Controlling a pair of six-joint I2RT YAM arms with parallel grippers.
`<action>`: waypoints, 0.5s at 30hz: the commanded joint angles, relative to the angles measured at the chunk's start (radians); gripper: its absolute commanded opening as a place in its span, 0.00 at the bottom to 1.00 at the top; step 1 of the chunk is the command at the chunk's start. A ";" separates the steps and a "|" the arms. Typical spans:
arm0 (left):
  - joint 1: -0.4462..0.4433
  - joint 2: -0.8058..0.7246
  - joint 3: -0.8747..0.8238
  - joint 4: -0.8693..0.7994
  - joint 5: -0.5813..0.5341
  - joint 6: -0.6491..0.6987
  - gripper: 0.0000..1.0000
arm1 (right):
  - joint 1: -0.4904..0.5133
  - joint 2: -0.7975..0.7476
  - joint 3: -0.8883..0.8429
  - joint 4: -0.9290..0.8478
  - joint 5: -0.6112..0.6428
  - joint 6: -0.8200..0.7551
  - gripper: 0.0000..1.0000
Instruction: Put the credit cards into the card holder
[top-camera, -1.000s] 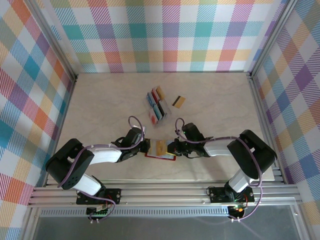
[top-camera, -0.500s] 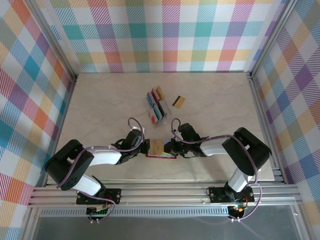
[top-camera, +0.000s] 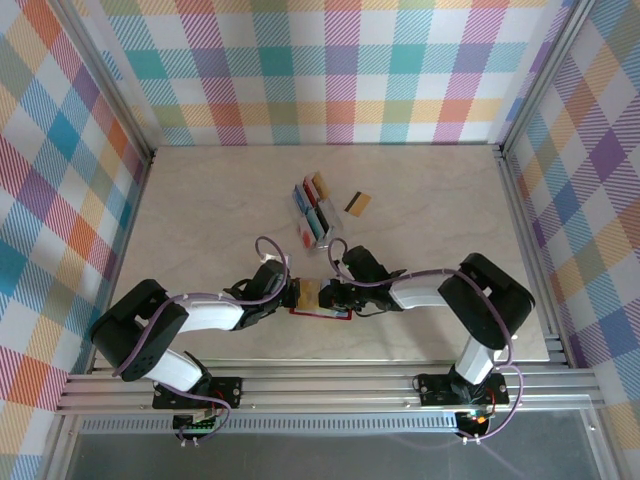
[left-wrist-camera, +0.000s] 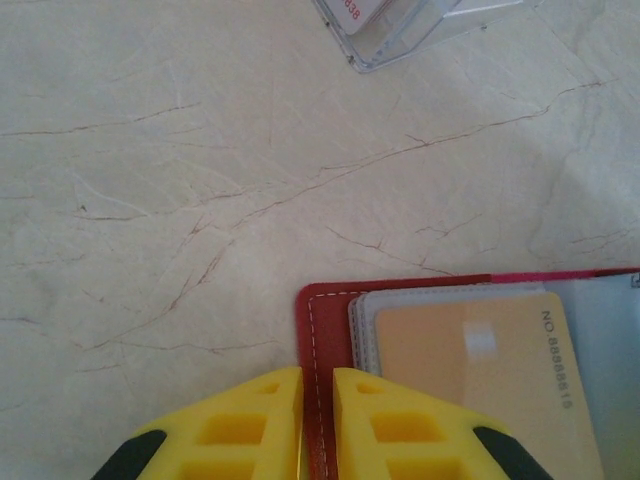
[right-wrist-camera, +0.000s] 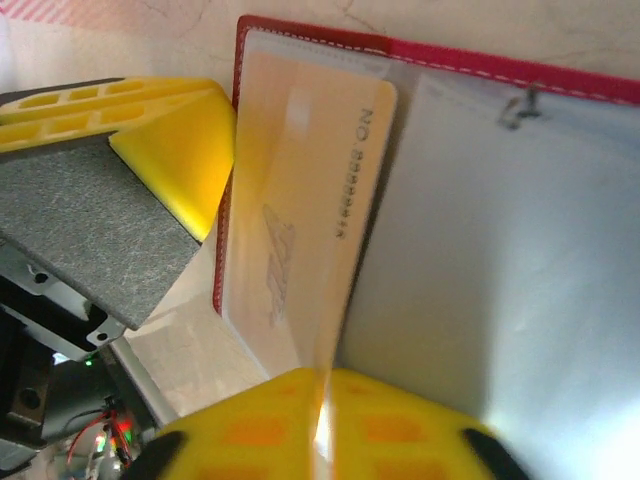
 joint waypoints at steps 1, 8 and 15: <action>-0.024 -0.011 -0.030 -0.076 0.005 -0.015 0.16 | 0.007 -0.088 0.004 -0.125 0.114 -0.083 0.30; -0.023 -0.015 -0.027 -0.081 0.002 -0.015 0.17 | 0.005 -0.202 0.023 -0.313 0.253 -0.149 0.46; -0.024 -0.018 -0.027 -0.083 0.012 -0.012 0.17 | 0.007 -0.168 0.108 -0.423 0.392 -0.211 0.37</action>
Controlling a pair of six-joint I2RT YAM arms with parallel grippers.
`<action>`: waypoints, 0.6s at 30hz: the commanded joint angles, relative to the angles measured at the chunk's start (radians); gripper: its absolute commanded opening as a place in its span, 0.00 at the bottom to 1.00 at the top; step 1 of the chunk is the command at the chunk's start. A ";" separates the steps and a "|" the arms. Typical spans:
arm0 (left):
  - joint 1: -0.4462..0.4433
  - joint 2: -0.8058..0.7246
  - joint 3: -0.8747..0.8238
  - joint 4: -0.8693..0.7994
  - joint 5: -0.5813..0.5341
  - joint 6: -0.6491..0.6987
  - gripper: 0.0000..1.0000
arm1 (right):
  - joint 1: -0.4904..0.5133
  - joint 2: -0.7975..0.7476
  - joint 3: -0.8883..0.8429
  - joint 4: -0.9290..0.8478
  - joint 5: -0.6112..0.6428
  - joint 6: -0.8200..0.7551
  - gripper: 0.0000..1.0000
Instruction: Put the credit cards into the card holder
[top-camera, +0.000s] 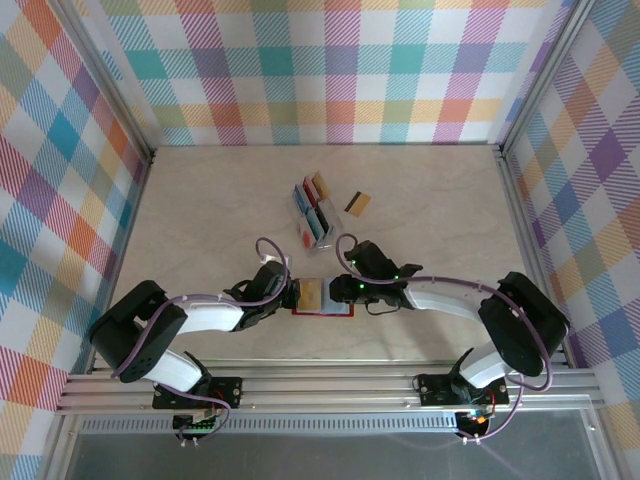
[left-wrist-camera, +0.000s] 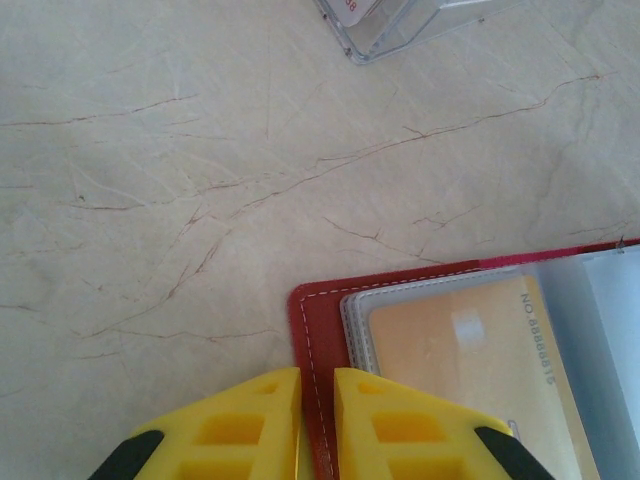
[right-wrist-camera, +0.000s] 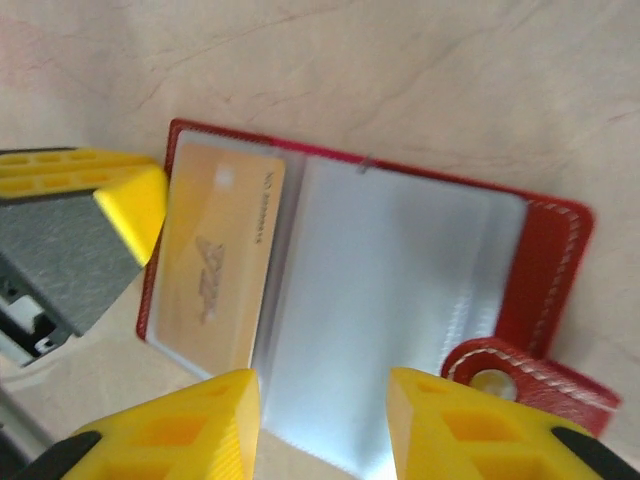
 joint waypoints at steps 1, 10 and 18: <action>-0.018 -0.011 -0.024 -0.077 0.018 -0.011 0.17 | 0.006 0.037 0.068 -0.091 0.104 -0.064 0.36; -0.017 0.017 -0.019 -0.060 0.031 -0.010 0.17 | 0.007 0.136 0.153 -0.111 0.143 -0.108 0.37; -0.017 0.006 -0.024 -0.063 0.026 -0.012 0.17 | 0.013 0.219 0.176 -0.104 0.154 -0.120 0.39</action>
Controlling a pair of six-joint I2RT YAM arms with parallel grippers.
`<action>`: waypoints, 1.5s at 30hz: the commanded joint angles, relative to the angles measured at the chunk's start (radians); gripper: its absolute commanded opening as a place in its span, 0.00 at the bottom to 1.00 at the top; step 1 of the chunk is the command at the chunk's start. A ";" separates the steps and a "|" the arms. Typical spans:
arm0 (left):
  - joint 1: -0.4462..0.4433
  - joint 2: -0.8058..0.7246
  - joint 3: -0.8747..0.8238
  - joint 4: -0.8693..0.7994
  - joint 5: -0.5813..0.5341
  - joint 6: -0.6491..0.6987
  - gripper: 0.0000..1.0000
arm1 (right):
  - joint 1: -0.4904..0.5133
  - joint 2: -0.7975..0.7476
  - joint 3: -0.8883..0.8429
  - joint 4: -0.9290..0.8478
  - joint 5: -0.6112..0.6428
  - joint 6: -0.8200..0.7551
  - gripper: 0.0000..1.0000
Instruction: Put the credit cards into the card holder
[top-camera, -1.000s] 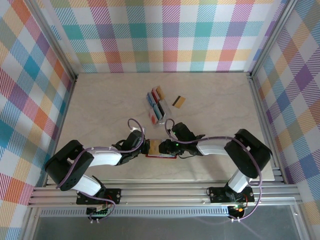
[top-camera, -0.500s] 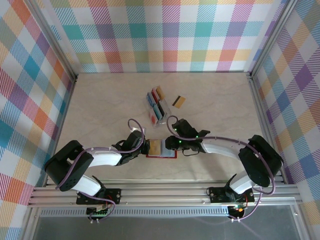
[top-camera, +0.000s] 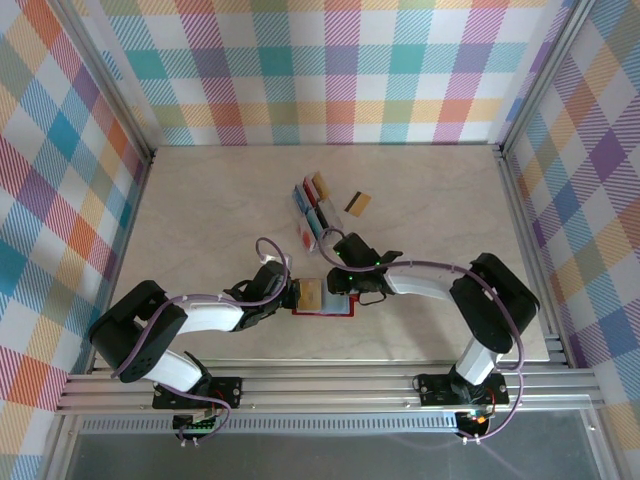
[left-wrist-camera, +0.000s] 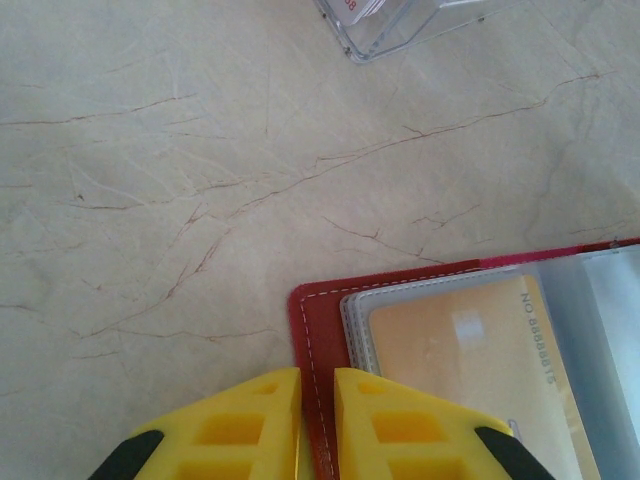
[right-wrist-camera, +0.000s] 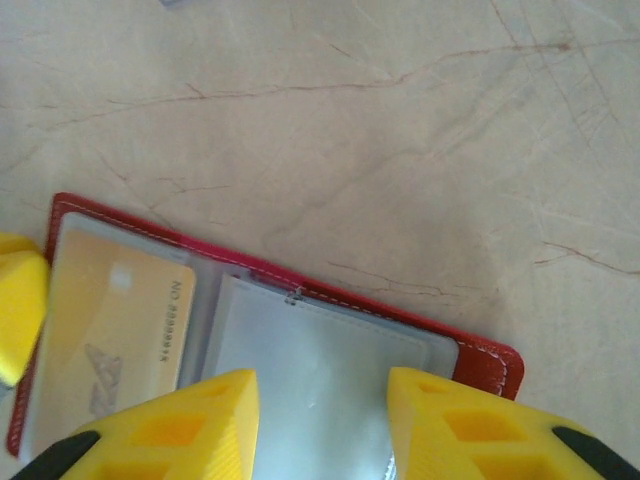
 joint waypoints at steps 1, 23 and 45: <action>-0.016 0.001 -0.026 -0.065 0.024 -0.011 0.17 | 0.011 0.040 0.018 -0.013 0.021 -0.020 0.38; -0.017 -0.025 -0.027 -0.097 0.006 -0.004 0.17 | 0.067 -0.014 -0.027 0.039 0.041 -0.034 0.00; -0.016 -0.013 -0.028 -0.078 0.019 -0.007 0.17 | 0.068 -0.020 0.101 -0.146 0.126 -0.080 0.36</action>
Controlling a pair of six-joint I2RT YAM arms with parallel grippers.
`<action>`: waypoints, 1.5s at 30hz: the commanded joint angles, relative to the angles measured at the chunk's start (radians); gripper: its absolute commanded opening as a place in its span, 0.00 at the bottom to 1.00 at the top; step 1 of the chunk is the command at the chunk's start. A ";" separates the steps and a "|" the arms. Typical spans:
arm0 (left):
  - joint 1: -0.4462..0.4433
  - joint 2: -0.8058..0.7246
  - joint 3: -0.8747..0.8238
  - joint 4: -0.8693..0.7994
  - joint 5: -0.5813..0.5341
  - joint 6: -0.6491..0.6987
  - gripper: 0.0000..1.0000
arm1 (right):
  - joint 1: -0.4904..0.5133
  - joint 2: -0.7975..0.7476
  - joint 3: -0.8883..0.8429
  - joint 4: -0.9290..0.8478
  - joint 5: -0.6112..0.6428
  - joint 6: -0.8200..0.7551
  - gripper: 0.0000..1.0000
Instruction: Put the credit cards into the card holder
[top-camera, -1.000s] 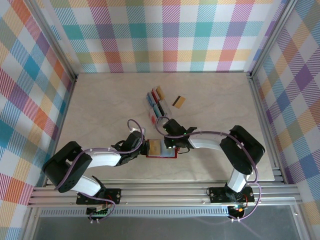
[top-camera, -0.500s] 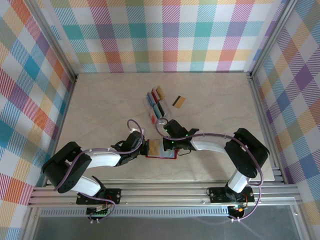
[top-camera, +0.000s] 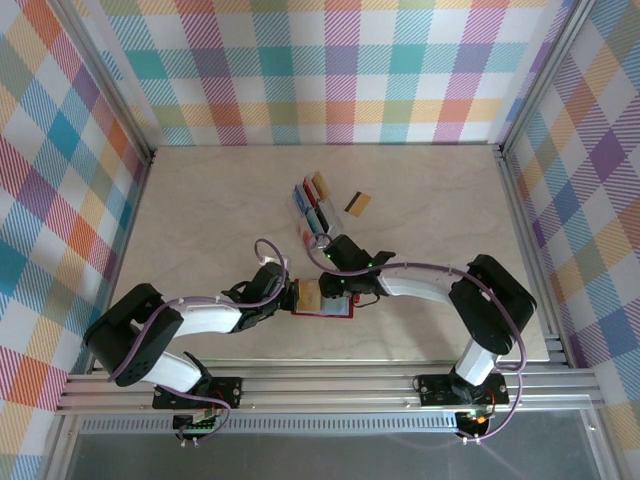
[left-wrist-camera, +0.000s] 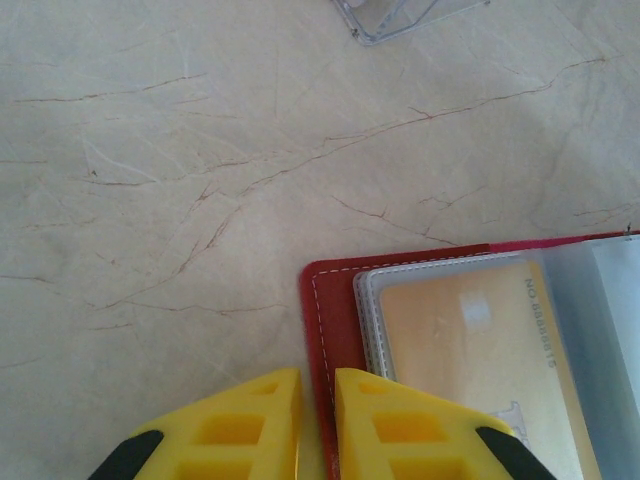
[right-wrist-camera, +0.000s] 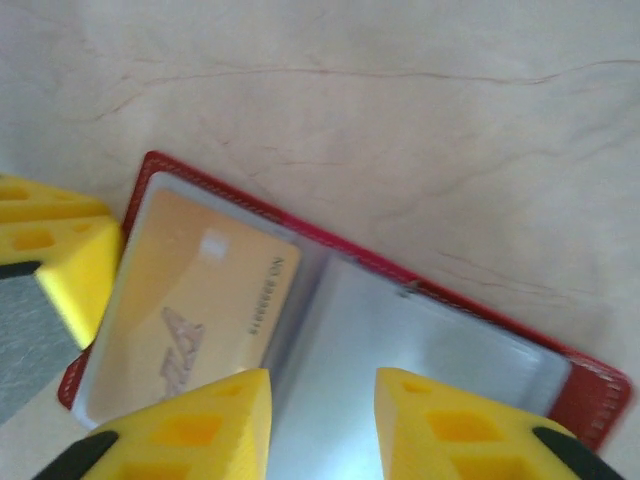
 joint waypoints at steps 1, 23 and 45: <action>-0.015 0.017 -0.016 -0.049 0.020 -0.007 0.17 | 0.006 -0.001 0.046 -0.097 0.115 -0.018 0.37; -0.015 0.022 -0.023 -0.039 0.022 -0.007 0.17 | 0.005 0.103 0.023 -0.085 0.118 0.022 0.22; -0.016 0.028 -0.032 -0.022 0.034 -0.010 0.17 | 0.006 -0.037 -0.023 0.014 -0.138 -0.028 0.00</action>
